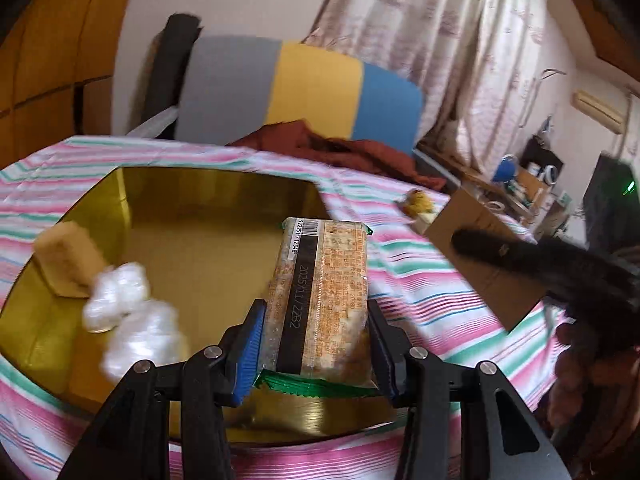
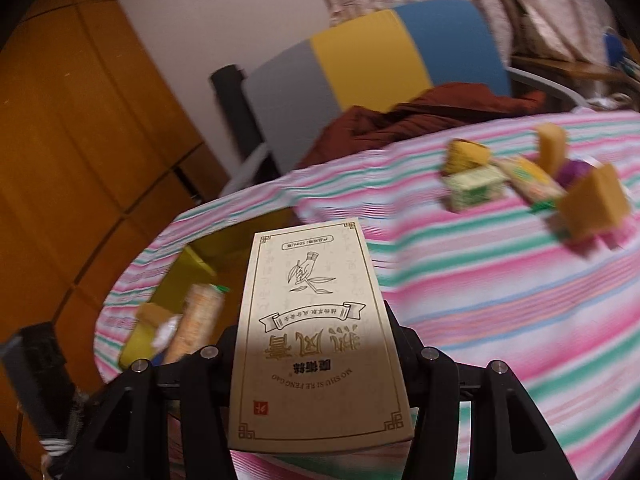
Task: Organize objects
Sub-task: 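Carry cracker packet in left tool and beige box in right tool toward tray, then open right tool to drop beige box into tray while left tool drops cracker packet, then reach right tool to pink hair curler and grasp it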
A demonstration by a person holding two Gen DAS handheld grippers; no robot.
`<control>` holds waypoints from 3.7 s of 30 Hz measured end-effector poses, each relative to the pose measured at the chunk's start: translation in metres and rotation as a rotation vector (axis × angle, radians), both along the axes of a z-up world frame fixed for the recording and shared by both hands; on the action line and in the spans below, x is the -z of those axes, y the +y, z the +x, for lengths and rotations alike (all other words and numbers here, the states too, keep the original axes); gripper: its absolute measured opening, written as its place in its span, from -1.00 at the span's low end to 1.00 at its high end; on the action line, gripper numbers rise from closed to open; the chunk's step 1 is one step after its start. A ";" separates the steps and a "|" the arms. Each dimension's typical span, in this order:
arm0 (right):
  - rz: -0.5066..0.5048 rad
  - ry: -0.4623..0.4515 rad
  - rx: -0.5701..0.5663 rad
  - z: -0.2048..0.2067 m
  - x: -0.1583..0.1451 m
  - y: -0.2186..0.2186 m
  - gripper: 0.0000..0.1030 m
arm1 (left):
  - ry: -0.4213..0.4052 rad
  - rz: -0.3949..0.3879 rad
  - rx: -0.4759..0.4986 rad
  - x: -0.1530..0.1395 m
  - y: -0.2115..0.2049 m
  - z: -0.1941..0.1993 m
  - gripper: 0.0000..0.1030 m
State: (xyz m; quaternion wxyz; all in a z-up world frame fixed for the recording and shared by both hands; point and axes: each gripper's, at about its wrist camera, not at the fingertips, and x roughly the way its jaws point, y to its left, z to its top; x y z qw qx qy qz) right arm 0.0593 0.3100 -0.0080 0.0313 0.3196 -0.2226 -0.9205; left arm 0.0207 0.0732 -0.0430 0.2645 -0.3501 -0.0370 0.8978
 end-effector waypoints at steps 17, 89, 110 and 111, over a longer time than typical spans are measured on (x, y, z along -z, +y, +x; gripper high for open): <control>0.124 -0.044 -0.131 -0.128 0.007 -0.090 0.25 | -0.076 -0.129 -0.083 0.030 -0.026 -0.024 -0.04; 0.174 -0.075 0.386 -0.003 0.024 0.201 0.80 | 0.040 -0.124 0.284 -0.012 0.126 0.072 0.41; 0.128 0.007 0.473 0.064 0.023 0.231 0.90 | 0.011 -0.114 0.293 -0.010 0.146 0.067 0.41; 0.137 0.011 0.477 0.067 0.023 0.233 0.90 | 0.009 -0.114 0.293 -0.010 0.146 0.066 0.41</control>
